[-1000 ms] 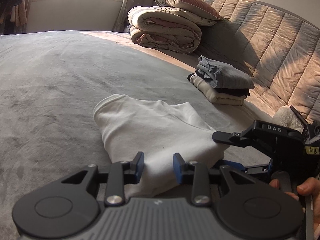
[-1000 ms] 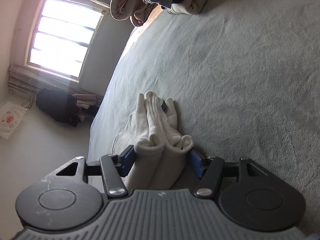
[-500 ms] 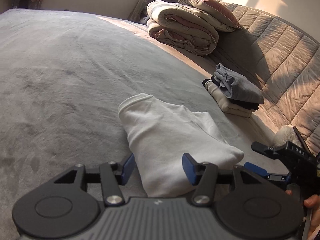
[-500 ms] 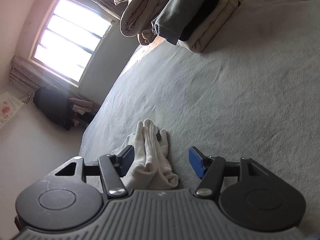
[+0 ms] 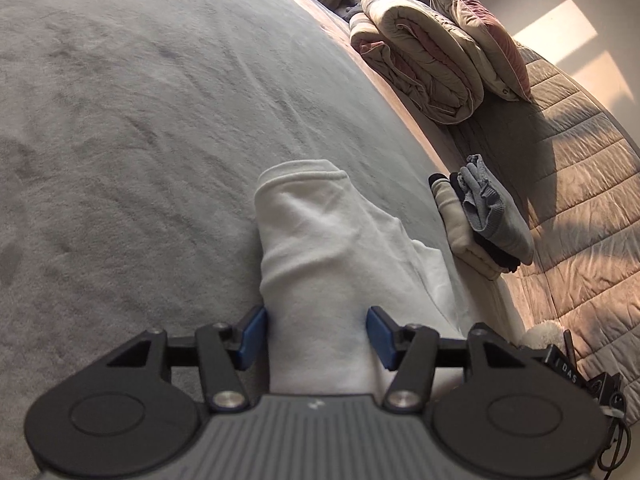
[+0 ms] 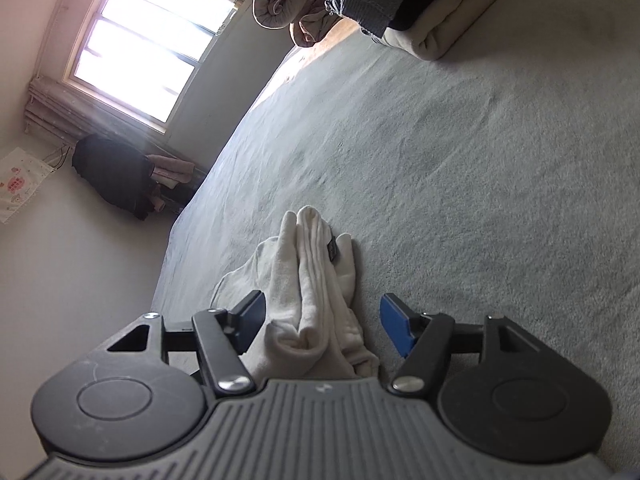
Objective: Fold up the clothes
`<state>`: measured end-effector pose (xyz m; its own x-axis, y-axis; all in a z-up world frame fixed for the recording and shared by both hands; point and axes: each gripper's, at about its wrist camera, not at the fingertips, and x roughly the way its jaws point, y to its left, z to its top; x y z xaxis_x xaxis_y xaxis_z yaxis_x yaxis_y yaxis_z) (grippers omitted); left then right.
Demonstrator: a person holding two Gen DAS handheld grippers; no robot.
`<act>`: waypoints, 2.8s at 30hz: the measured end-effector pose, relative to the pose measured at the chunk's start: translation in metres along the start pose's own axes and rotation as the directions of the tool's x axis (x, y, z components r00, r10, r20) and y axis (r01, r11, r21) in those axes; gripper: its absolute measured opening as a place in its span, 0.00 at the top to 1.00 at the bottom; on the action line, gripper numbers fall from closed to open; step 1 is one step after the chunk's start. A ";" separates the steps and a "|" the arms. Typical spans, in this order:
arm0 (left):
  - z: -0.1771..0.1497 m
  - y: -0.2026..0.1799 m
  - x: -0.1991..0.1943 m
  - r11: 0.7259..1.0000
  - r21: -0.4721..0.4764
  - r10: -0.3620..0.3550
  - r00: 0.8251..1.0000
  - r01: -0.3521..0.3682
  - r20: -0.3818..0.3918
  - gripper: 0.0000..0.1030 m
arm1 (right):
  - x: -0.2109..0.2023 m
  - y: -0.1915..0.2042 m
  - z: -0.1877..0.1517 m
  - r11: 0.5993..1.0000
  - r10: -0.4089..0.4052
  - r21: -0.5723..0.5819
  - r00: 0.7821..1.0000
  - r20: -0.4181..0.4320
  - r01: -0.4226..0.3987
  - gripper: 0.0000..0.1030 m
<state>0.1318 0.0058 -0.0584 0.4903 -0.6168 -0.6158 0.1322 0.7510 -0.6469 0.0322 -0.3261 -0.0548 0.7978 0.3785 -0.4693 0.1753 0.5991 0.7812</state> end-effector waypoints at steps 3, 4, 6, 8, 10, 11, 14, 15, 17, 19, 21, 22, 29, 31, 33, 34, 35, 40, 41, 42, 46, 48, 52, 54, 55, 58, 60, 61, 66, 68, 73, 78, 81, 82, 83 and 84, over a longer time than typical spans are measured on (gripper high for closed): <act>-0.002 0.005 0.002 0.999 -0.048 -0.021 1.000 0.023 0.022 0.45 | 0.011 0.001 0.004 0.999 0.000 -0.032 1.000 -0.026 -0.001 0.34; -0.003 0.006 0.003 0.998 -0.062 -0.026 0.999 0.028 0.030 0.45 | 0.013 0.002 0.004 0.999 0.002 -0.042 1.000 -0.031 -0.003 0.34; -0.003 0.006 0.004 0.997 -0.071 -0.024 0.999 0.027 0.040 0.45 | 0.018 0.005 0.003 0.998 -0.001 -0.068 0.999 -0.041 -0.002 0.35; -0.004 0.004 0.005 0.997 -0.070 -0.015 0.999 0.018 0.048 0.45 | 0.023 0.008 0.002 0.995 -0.006 -0.095 0.999 -0.051 0.001 0.35; -0.004 0.002 0.007 0.998 -0.069 0.000 0.998 0.004 0.059 0.45 | 0.028 0.013 0.000 0.993 -0.012 -0.122 0.998 -0.064 0.004 0.40; -0.005 0.001 0.007 0.998 -0.069 0.007 0.998 -0.003 0.064 0.45 | 0.030 0.015 0.000 0.991 -0.016 -0.133 0.998 -0.068 0.007 0.44; -0.008 -0.002 0.007 0.998 -0.056 0.024 0.996 -0.020 0.086 0.46 | 0.031 0.018 -0.003 0.988 -0.025 -0.152 0.998 -0.064 0.015 0.46; -0.009 -0.002 0.006 0.998 -0.054 0.027 0.995 -0.022 0.092 0.46 | 0.031 0.017 -0.003 0.988 -0.024 -0.153 0.998 -0.063 0.014 0.47; -0.010 -0.002 0.006 0.998 -0.053 0.031 0.994 -0.026 0.101 0.46 | 0.029 0.015 -0.003 0.989 -0.019 -0.148 0.998 -0.064 0.010 0.48; -0.011 -0.001 0.006 0.998 -0.049 0.030 0.994 -0.024 0.109 0.46 | 0.028 0.014 -0.002 0.990 -0.018 -0.143 0.998 -0.067 0.008 0.48; -0.013 0.000 0.005 0.999 -0.046 0.025 0.992 -0.020 0.121 0.46 | 0.027 0.014 -0.001 0.990 -0.021 -0.142 0.997 -0.068 0.011 0.48; -0.014 0.000 0.004 0.999 -0.044 0.023 0.992 -0.017 0.128 0.46 | 0.026 0.015 -0.001 0.990 -0.025 -0.141 0.998 -0.066 0.015 0.48; -0.017 -0.011 0.000 0.999 0.012 0.033 0.986 -0.035 0.165 0.59 | 0.026 0.023 -0.001 0.991 -0.028 -0.129 0.999 -0.043 0.022 0.56; -0.016 -0.019 -0.003 0.998 0.036 0.040 0.983 -0.047 0.177 0.61 | 0.023 0.023 0.001 0.993 -0.018 -0.120 0.999 -0.041 0.013 0.57; -0.015 -0.028 -0.006 0.998 0.052 0.036 0.980 -0.047 0.194 0.63 | 0.020 0.023 0.005 0.994 -0.004 -0.110 0.999 -0.041 0.000 0.59; -0.013 -0.032 -0.007 0.997 0.057 0.032 0.979 -0.044 0.200 0.64 | 0.018 0.022 0.007 0.994 0.002 -0.106 0.999 -0.040 -0.006 0.59; -0.011 -0.037 -0.008 0.997 0.059 0.027 0.979 -0.039 0.202 0.64 | 0.016 0.023 0.011 0.994 0.009 -0.104 0.999 -0.037 -0.013 0.59; -0.003 -0.066 -0.004 0.997 0.069 0.003 0.981 -0.017 0.192 0.64 | -0.001 0.028 0.036 0.993 0.027 -0.113 1.000 -0.011 -0.028 0.59; -0.003 -0.072 -0.002 0.997 0.070 0.002 0.982 -0.015 0.187 0.64 | -0.005 0.029 0.041 0.993 0.021 -0.118 1.000 -0.010 -0.022 0.59; -0.004 -0.078 -0.001 0.997 0.072 0.001 0.983 -0.014 0.183 0.64 | -0.009 0.029 0.045 0.992 0.014 -0.126 1.000 -0.010 -0.015 0.59; -0.013 -0.096 0.007 0.996 0.084 -0.005 0.987 -0.009 0.162 0.64 | -0.024 0.028 0.060 0.987 -0.022 -0.157 0.999 -0.023 0.018 0.59; -0.020 -0.097 0.014 0.995 0.099 -0.005 0.990 -0.009 0.143 0.63 | -0.027 0.024 0.064 0.984 -0.046 -0.174 0.998 -0.031 0.039 0.59; -0.036 -0.087 0.031 0.997 0.072 0.009 0.997 -0.014 0.078 0.62 | -0.026 0.011 0.060 0.976 -0.098 -0.201 0.994 -0.048 0.087 0.59; -0.042 -0.083 0.035 0.996 0.085 0.025 0.998 -0.030 0.063 0.61 | -0.025 0.000 0.055 0.974 -0.116 -0.204 0.991 -0.062 0.102 0.58; -0.046 -0.081 0.037 0.995 0.092 0.032 0.998 -0.038 0.056 0.60 | -0.024 -0.004 0.053 0.973 -0.121 -0.207 0.990 -0.065 0.105 0.57; -0.048 -0.076 0.033 0.994 0.112 0.005 0.999 -0.010 0.042 0.57 | -0.025 -0.014 0.048 0.970 -0.116 -0.220 0.991 -0.063 0.100 0.51; -0.047 -0.071 0.031 0.995 0.101 -0.010 1.000 0.008 0.025 0.56 | -0.025 -0.020 0.048 0.973 -0.100 -0.214 0.992 -0.072 0.082 0.48; -0.047 -0.069 0.031 0.996 0.090 -0.014 1.000 0.013 0.020 0.56 | -0.024 -0.023 0.048 0.976 -0.092 -0.203 0.992 -0.082 0.074 0.47; -0.049 -0.085 0.030 0.991 0.130 0.003 0.998 -0.011 0.057 0.67 | -0.024 -0.028 0.049 0.985 -0.044 -0.169 0.995 -0.091 0.028 0.57; -0.047 -0.098 0.028 0.985 0.168 0.013 0.997 -0.026 0.078 0.69 | -0.028 -0.026 0.054 0.986 -0.026 -0.165 0.995 -0.093 0.010 0.60; -0.033 -0.126 0.026 0.984 0.180 -0.022 0.994 0.003 0.106 0.69 | -0.044 -0.017 0.081 0.985 0.004 -0.170 0.998 -0.064 -0.014 0.60; -0.009 -0.160 0.033 0.982 0.184 -0.072 0.990 0.049 0.120 0.69 | -0.060 0.002 0.121 0.977 0.019 -0.210 1.000 -0.013 -0.022 0.60; 0.006 -0.182 0.039 0.981 0.177 -0.102 0.987 0.079 0.126 0.69 | -0.067 0.013 0.149 0.971 0.028 -0.237 0.999 0.024 -0.021 0.60; 0.012 -0.191 0.043 0.980 0.177 -0.112 0.985 0.088 0.129 0.69 | -0.068 0.016 0.158 0.969 0.028 -0.246 0.999 0.035 -0.019 0.60; 0.017 -0.199 0.047 0.978 0.185 -0.118 0.984 0.092 0.133 0.69 | -0.069 0.018 0.168 0.968 0.028 -0.252 0.999 0.045 -0.016 0.60; 0.021 -0.207 0.051 0.976 0.195 -0.123 0.983 0.095 0.136 0.69 | -0.070 0.019 0.177 0.966 0.027 -0.257 0.998 0.054 -0.012 0.60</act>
<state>0.1479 -0.1763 0.0537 0.5832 -0.6667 -0.4640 0.3438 0.7202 -0.6026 0.0820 -0.4656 0.0658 0.8323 0.3561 -0.4249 0.0113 0.7554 0.6552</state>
